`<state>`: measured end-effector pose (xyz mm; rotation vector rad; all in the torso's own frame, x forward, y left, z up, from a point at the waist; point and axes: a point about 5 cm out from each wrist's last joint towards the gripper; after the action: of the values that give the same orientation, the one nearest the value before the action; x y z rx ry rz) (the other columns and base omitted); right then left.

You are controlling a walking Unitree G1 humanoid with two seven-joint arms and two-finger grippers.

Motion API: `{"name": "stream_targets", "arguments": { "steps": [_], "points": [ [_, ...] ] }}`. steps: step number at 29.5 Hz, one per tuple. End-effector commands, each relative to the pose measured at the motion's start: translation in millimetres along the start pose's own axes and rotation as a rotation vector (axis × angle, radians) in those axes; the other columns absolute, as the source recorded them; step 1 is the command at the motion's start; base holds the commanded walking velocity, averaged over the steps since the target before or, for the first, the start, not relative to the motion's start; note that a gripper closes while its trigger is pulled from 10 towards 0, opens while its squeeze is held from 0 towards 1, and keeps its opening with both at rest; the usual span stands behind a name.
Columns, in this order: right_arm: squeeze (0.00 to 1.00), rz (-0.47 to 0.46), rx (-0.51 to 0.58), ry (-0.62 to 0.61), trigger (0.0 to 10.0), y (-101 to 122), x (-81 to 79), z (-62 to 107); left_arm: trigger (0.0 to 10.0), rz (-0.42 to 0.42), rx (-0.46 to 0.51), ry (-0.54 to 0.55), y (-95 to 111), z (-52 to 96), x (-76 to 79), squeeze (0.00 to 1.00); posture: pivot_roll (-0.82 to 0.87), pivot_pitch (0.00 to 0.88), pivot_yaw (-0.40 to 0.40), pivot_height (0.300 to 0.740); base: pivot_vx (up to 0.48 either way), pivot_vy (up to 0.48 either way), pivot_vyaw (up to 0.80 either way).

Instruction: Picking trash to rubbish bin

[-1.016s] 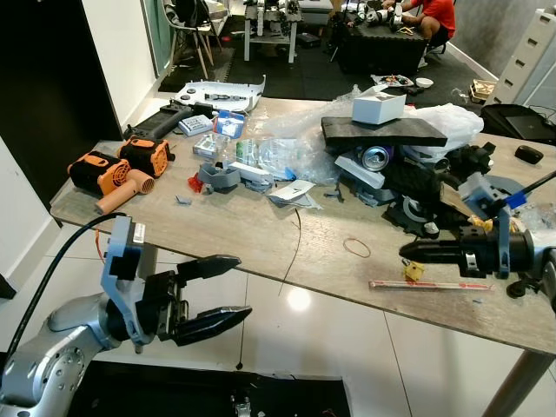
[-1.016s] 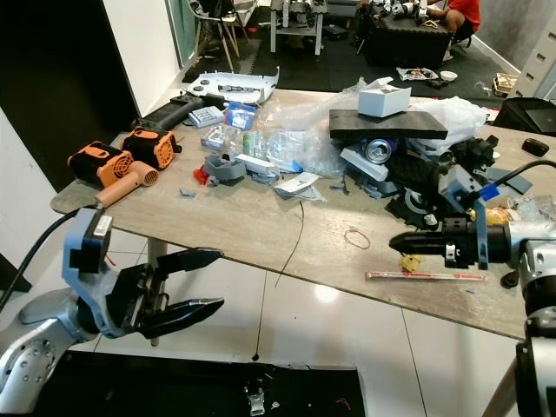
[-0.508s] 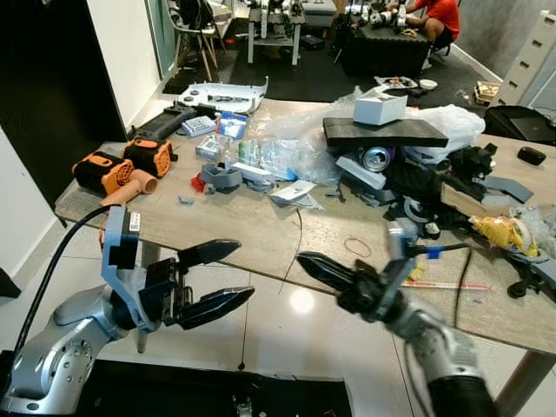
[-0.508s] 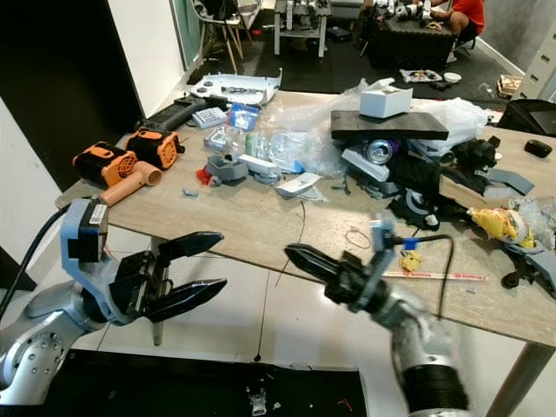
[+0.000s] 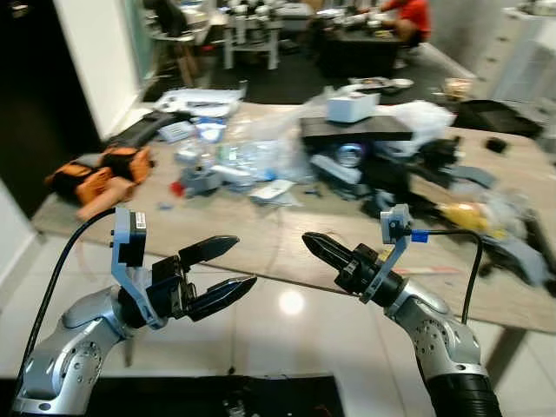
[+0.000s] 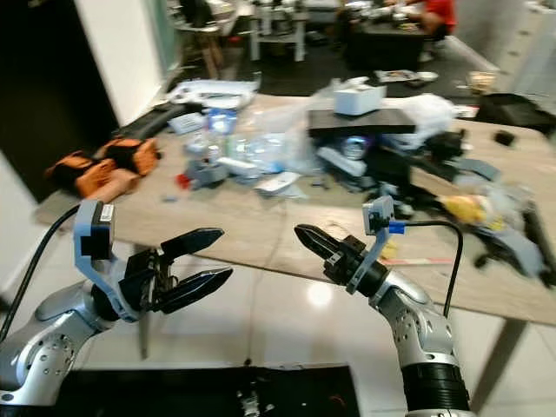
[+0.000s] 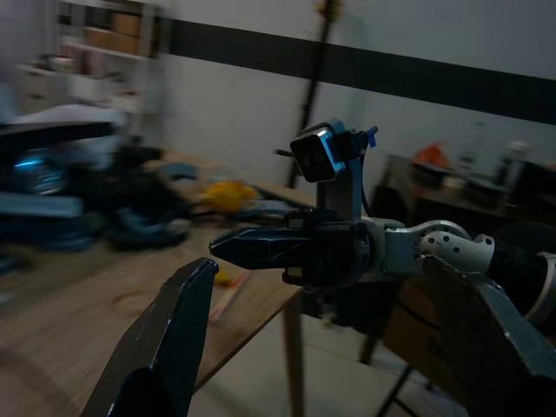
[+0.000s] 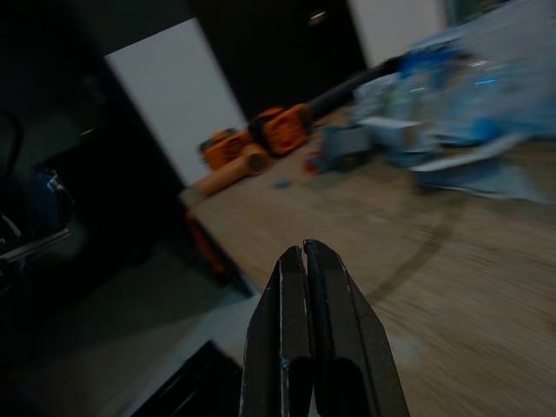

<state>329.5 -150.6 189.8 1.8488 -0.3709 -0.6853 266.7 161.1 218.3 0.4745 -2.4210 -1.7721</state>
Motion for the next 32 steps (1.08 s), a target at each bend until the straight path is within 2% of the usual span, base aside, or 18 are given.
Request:
{"name": "stream_targets", "arguments": {
  "steps": [1,9,21,22,24,25,27,31,32],
  "points": [
    [0.0,0.016,-0.018,-0.01,10.0,-1.3,-1.6,2.2,10.0,-0.014,-0.006,-0.003,-0.5,-0.4,-0.5,0.0,-0.07,0.123,0.018,0.74,0.0,0.0,-0.76],
    [0.0,0.082,-0.041,-0.054,10.0,11.8,6.4,4.0,10.0,-0.044,-0.021,0.019,1.0,2.6,-4.1,0.0,-0.07,0.117,0.012,0.74,0.0,0.0,-0.77],
    [0.0,0.189,-0.085,-0.099,10.0,24.2,16.5,7.1,10.0,-0.109,-0.134,0.098,-5.8,12.9,-13.1,0.0,-0.07,0.123,0.002,0.74,0.0,0.0,-0.77],
    [0.0,0.23,-0.099,-0.125,10.0,26.8,20.2,7.4,10.0,-0.139,-0.172,0.134,-8.0,16.2,-16.9,0.0,-0.07,0.125,0.002,0.74,0.0,0.0,0.0],
    [0.0,0.248,-0.105,-0.13,10.0,28.1,21.3,7.8,10.0,-0.151,-0.186,0.148,-8.6,17.4,-18.3,0.0,-0.07,0.127,0.002,0.74,0.0,0.0,0.0],
    [0.0,0.322,-0.15,-0.139,10.0,31.0,25.1,10.0,10.0,-0.18,-0.212,0.184,-8.1,21.3,-22.6,0.0,-0.07,0.131,0.002,0.74,0.0,0.0,0.0],
    [0.0,0.372,-0.187,-0.148,10.0,33.5,28.5,11.8,10.0,-0.204,-0.238,0.211,-7.5,24.6,-25.7,0.0,-0.07,0.136,0.0,0.74,0.0,0.0,0.0],
    [0.0,0.613,-0.39,-0.163,10.0,44.2,43.0,16.2,10.0,-0.25,-0.366,0.259,-8.0,42.5,-30.5,0.0,-0.07,0.152,-0.004,0.74,0.0,0.0,0.0],
    [0.0,0.641,-0.41,-0.159,10.0,49.2,45.8,15.6,10.0,-0.257,-0.399,0.262,-8.7,47.4,-30.3,0.0,-0.07,0.158,-0.008,0.74,0.0,0.0,0.0]
  ]
}}
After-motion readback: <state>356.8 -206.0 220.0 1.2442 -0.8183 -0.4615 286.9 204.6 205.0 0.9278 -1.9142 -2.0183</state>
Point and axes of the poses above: a point about 5 cm out from each wrist's last joint towards the gripper, its own z axis pointing back from the gripper into the wrist, its own y axis along the axis of the wrist's last joint, x = y × z, and after that the axes turned 3 degrees about -z, right-handed
